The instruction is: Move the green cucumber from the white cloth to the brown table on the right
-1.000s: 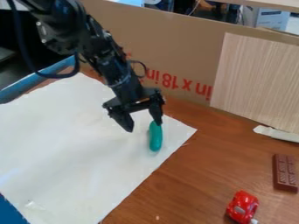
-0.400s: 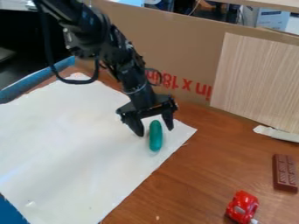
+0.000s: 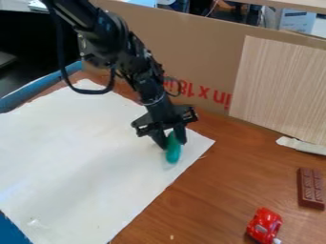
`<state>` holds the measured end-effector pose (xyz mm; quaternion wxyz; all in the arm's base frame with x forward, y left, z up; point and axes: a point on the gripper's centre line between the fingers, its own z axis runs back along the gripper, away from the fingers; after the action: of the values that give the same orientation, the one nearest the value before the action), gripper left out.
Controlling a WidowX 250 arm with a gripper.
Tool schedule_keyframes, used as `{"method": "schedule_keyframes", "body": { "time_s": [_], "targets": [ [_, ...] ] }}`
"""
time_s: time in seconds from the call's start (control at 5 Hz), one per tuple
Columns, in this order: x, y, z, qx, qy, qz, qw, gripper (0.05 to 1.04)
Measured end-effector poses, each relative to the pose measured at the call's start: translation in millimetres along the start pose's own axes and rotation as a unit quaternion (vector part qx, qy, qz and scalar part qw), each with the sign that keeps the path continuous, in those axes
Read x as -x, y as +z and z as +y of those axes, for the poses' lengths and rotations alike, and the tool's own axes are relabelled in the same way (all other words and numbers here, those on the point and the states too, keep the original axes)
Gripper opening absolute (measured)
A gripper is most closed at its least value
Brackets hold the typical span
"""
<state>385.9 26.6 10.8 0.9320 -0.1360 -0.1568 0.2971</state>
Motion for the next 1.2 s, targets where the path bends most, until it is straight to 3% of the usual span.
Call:
{"method": "schedule_keyframes", "body": {
  "time_s": [0.4,0.8,1.2],
  "targets": [
    [1.5,7.1,-23.7,0.011,0.001,0.007,0.9999,0.441],
    [-8.1,21.0,-80.4,0.03,-0.013,-0.01,0.9994,0.441],
    [1.2,-3.5,-125.2,0.022,-0.038,0.001,0.999,0.441]
  ]
}}
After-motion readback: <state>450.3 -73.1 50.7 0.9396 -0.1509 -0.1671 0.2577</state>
